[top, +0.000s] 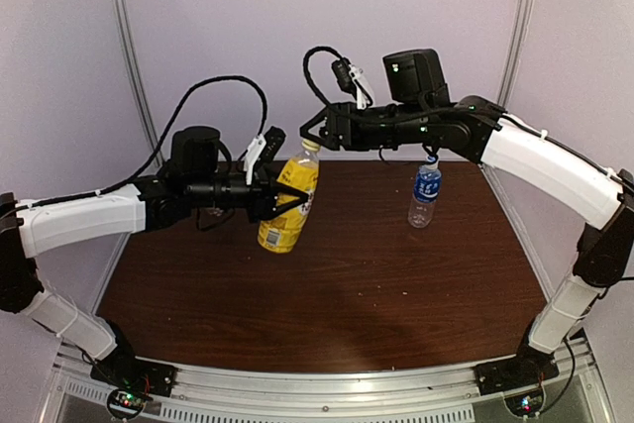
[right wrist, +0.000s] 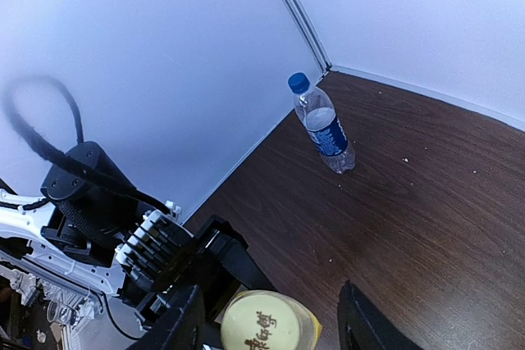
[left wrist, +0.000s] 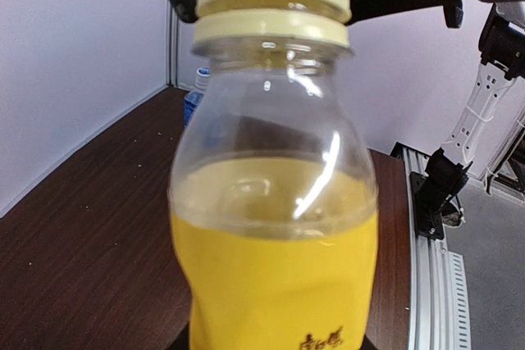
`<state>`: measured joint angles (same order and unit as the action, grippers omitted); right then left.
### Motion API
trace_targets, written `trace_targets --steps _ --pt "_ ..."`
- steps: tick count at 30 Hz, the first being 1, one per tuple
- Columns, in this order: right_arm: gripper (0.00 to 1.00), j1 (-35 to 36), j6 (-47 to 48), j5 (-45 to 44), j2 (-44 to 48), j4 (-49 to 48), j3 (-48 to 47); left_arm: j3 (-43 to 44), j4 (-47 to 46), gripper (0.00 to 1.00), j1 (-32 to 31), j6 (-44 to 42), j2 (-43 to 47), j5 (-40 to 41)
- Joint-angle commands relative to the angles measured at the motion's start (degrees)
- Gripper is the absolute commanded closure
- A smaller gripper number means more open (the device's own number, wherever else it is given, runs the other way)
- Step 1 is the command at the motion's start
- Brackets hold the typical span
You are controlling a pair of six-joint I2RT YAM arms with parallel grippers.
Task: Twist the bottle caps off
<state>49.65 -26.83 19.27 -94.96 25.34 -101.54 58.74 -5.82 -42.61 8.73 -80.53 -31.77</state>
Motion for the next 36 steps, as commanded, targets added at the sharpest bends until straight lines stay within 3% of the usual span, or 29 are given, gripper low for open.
trace_targets --steps 1,7,17,28,32,36 --pt "0.45 0.5 -0.2 0.9 0.1 -0.7 0.1 1.9 -1.3 0.63 -0.4 -1.0 1.6 0.8" --pt "0.51 0.5 -0.1 1.6 0.1 -0.7 0.3 1.8 -1.3 0.63 -0.4 -1.1 1.7 0.9" --pt "0.52 0.6 -0.1 2.1 0.1 -0.4 0.7 1.8 -1.2 0.63 -0.3 -1.1 1.7 1.0" --pt "0.75 0.6 2.7 2.8 1.1 -1.9 2.0 1.7 -1.7 0.63 -0.4 -1.1 2.0 0.3" --pt "0.8 0.3 9.2 6.3 1.9 -2.6 2.8 1.4 -3.1 0.63 -0.4 -1.1 2.0 -3.7" --pt "0.83 -0.9 16.8 16.3 3.2 -4.3 4.4 1.3 -5.6 0.64 -0.4 -0.5 2.0 -14.3"
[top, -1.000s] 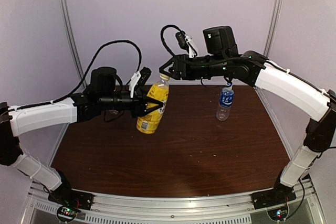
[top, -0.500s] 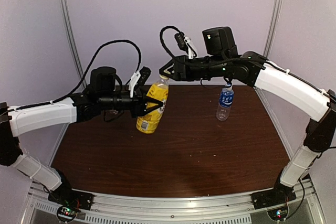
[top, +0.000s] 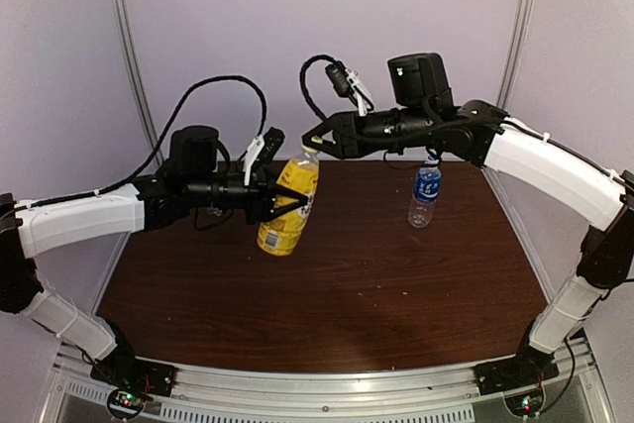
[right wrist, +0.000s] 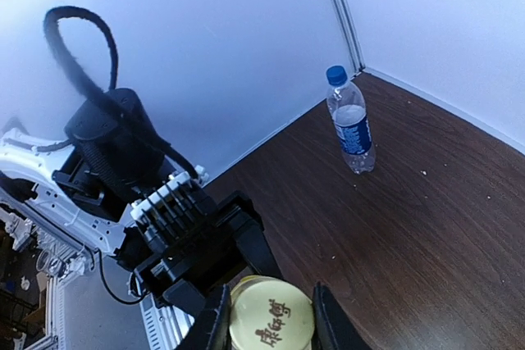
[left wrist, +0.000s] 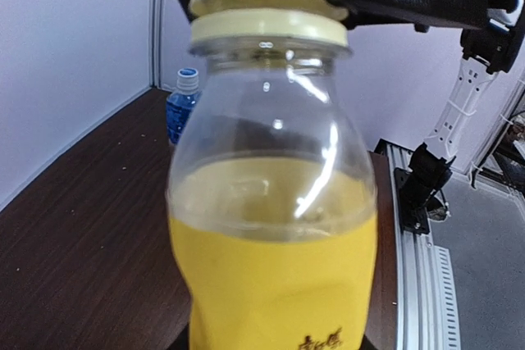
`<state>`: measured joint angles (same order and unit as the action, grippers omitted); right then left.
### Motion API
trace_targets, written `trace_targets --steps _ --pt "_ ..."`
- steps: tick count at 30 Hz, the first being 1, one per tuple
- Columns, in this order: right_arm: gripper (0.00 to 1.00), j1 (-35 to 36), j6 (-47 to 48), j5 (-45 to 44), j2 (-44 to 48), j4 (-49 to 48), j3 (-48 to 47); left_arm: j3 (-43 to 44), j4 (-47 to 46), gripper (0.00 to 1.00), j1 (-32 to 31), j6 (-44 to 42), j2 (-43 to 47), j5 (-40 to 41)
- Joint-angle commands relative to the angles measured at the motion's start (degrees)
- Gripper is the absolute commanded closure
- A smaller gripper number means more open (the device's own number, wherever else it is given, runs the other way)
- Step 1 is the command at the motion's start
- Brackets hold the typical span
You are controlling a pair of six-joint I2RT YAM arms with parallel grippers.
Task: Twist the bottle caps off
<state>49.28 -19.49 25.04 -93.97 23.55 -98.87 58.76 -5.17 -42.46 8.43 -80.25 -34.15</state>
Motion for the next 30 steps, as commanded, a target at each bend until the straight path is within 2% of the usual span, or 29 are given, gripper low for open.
trace_targets --steps 1,6,12,17,22,25,30 --pt "0.83 -0.7 12.1 13.8 2.4 -2.3 1.7 1.2 -7.3 0.64 -0.5 0.3 1.7 -16.2" --pt "0.8 -1.3 25.0 27.4 2.3 3.9 -0.9 0.8 -13.1 0.64 -0.5 5.0 1.0 -28.2" --pt "0.77 -3.5 31.1 34.6 -1.3 11.6 -6.2 1.0 -13.6 0.64 -0.5 5.9 0.5 -31.1" --pt "0.76 -3.8 28.9 32.9 -1.3 9.8 -5.8 0.9 -13.4 0.64 -0.5 5.6 0.4 -29.4" --pt "0.66 -3.8 24.6 27.1 -0.2 7.4 -4.5 0.8 -12.7 0.64 -0.5 5.0 0.5 -26.5" --pt "0.58 -3.9 21.9 24.7 0.5 5.5 -3.0 0.9 -11.2 0.64 -0.5 3.7 0.8 -24.5" --pt "0.37 -3.8 17.6 23.0 2.2 2.9 -1.0 1.4 -8.5 0.64 -0.5 1.6 0.9 -21.4"
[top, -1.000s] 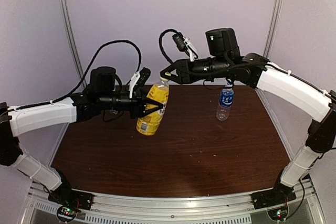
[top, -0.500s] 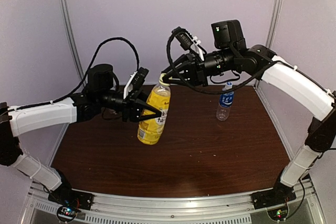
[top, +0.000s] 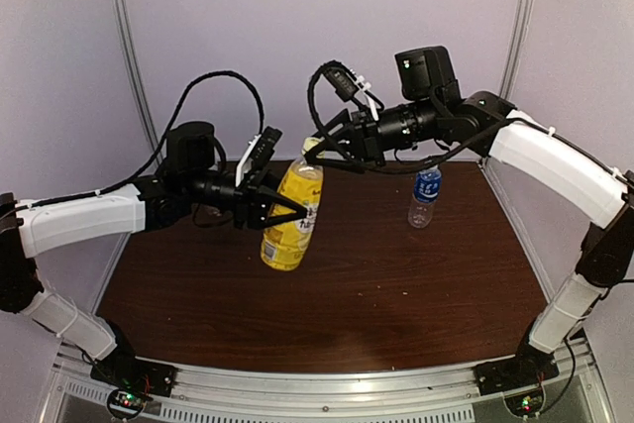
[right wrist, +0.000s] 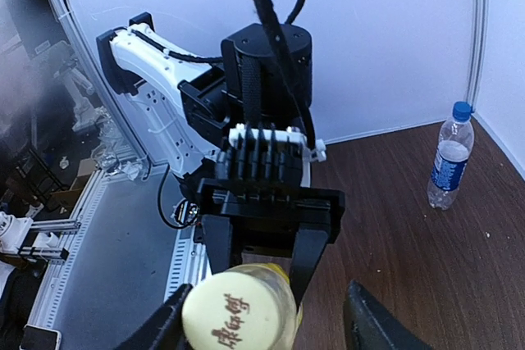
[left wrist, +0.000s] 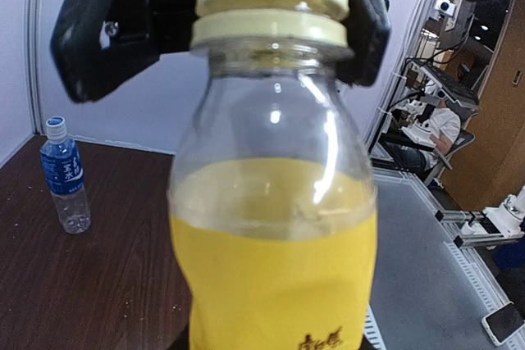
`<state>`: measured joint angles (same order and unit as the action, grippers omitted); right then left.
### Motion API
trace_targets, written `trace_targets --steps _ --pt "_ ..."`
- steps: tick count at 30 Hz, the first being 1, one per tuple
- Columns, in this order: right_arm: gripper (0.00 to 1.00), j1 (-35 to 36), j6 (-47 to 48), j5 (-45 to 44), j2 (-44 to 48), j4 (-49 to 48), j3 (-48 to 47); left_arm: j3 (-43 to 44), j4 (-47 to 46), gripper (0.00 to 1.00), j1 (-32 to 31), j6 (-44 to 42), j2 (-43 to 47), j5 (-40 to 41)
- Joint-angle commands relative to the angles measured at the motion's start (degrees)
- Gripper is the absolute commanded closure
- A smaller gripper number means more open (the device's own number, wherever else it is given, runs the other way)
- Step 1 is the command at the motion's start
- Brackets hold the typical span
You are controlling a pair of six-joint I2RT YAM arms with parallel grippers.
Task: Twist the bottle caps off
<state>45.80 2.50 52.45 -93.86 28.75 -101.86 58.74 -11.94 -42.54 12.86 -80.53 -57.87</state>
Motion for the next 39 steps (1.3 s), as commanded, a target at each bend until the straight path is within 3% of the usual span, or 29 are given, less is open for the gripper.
trace_targets --steps 1,7,16,22,28,39 --pt "0.34 -0.3 -5.0 -4.7 2.6 -2.7 2.3 1.5 -1.2 0.64 -0.4 -3.2 1.2 3.0" --pt "0.18 0.0 -9.1 -7.6 5.9 -5.5 4.6 2.0 1.6 0.64 -0.4 -5.0 1.6 9.1" --pt "0.14 1.7 -24.4 -25.9 4.9 -6.4 2.1 2.4 4.8 0.63 -0.4 -6.7 2.0 18.5" --pt "0.14 3.2 -28.0 -33.6 1.7 -2.6 -1.7 2.5 5.4 0.63 -0.4 -6.7 2.0 21.2" --pt "0.21 4.3 -28.4 -34.5 -0.8 -0.2 -3.8 2.6 6.2 0.63 -0.4 -7.1 2.2 23.4" --pt "0.41 5.0 -28.3 -32.7 -1.4 -0.1 -3.1 2.6 6.6 0.63 -0.4 -7.2 2.4 25.1"
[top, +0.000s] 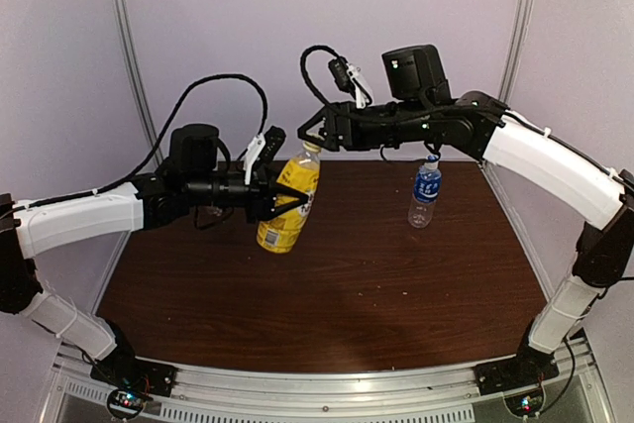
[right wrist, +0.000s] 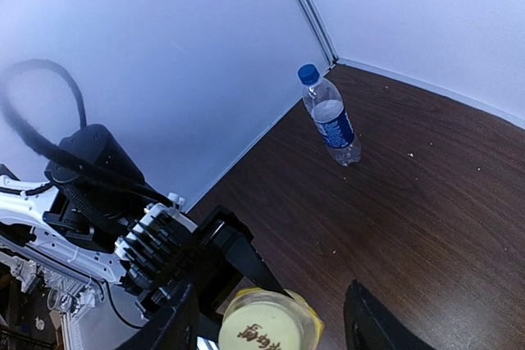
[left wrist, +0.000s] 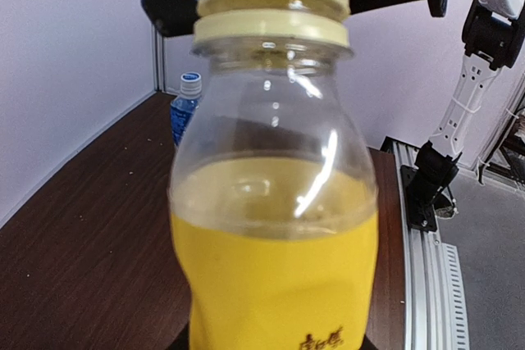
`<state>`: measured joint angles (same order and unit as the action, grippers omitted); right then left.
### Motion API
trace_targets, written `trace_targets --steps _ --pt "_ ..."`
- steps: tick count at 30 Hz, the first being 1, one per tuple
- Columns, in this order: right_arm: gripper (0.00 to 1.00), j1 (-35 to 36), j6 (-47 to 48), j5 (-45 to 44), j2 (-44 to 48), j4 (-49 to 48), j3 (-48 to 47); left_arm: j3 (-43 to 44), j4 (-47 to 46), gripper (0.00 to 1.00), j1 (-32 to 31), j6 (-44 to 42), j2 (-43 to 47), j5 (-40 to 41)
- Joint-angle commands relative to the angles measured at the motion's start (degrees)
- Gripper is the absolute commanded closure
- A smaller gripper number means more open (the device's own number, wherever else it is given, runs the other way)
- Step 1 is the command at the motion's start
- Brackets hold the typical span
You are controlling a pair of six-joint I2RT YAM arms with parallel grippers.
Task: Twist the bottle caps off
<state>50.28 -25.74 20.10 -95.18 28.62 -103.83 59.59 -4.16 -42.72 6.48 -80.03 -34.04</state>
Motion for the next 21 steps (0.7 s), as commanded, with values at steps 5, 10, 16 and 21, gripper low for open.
trace_targets --steps 5,10,16,21 --pt "0.51 0.5 0.0 0.3 0.0 0.0 -0.6 1.8 -1.2 0.63 -0.2 -0.9 2.0 1.6" --pt "0.62 0.6 0.3 0.8 0.2 -0.2 -0.4 1.7 -1.2 0.63 -0.2 -0.9 2.0 1.9" --pt "0.73 0.5 3.4 2.1 0.7 -0.8 0.3 1.6 -1.4 0.63 -0.2 -0.8 2.4 1.6" --pt "0.77 0.1 13.2 7.0 1.0 -1.4 1.0 1.5 -3.0 0.63 -0.2 -0.8 2.5 -5.0"
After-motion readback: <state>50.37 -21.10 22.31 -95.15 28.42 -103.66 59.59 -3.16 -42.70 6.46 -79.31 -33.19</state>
